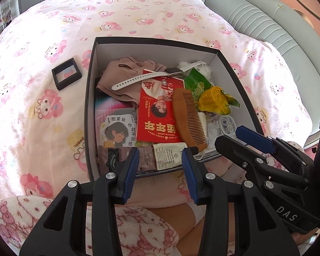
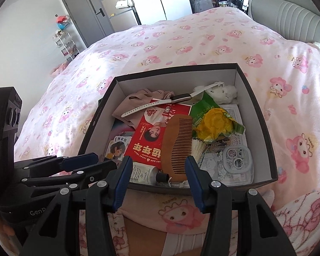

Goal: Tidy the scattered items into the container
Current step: 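Move the left gripper to the black square frame on the blanket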

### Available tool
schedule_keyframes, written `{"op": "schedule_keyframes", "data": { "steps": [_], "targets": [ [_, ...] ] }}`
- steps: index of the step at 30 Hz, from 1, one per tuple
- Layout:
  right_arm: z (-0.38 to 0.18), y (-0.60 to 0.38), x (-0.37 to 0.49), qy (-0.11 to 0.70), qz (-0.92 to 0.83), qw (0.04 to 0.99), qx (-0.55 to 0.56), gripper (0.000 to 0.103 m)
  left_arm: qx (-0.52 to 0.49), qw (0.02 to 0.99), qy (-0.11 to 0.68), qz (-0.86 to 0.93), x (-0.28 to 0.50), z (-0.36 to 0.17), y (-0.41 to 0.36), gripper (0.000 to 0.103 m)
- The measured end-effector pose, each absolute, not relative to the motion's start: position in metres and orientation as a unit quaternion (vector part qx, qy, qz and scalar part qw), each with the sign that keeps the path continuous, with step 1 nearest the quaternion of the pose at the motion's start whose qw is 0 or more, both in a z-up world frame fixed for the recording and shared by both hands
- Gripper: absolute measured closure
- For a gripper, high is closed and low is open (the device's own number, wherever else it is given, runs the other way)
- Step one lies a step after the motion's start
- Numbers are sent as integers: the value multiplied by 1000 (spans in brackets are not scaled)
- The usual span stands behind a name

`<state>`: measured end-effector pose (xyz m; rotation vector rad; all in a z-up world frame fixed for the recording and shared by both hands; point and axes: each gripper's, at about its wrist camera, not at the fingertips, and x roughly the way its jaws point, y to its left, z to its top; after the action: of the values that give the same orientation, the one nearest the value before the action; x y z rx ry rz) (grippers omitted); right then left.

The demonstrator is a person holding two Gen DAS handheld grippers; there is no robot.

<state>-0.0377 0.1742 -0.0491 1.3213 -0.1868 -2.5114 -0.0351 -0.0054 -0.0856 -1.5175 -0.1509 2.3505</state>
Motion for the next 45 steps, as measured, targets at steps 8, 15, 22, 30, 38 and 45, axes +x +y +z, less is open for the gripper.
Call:
{"op": "schedule_keyframes", "data": {
  "steps": [8,15,22,30,38,45],
  "targets": [
    [-41,149,-43,-49,-874,170,452,56,-523,144,-62,838,-35,-75,-35,61],
    [-36,105,-61,-40,-864,214,454,56,-518,106,-92,844,-41,-72,-83,60],
    [-37,65,-96,-47,-848,244,468,56,-517,72,-159,838,-76,-83,-136,57],
    [-25,-1,-180,-5,-839,274,470,56,-537,-19,-254,804,-166,-124,-201,59],
    [-88,-80,-259,65,-788,251,559,57,-560,-74,-325,759,-218,-184,-246,72],
    [-105,-101,-287,116,-792,186,569,56,-547,-69,-394,735,-226,-201,-262,73]
  ]
}}
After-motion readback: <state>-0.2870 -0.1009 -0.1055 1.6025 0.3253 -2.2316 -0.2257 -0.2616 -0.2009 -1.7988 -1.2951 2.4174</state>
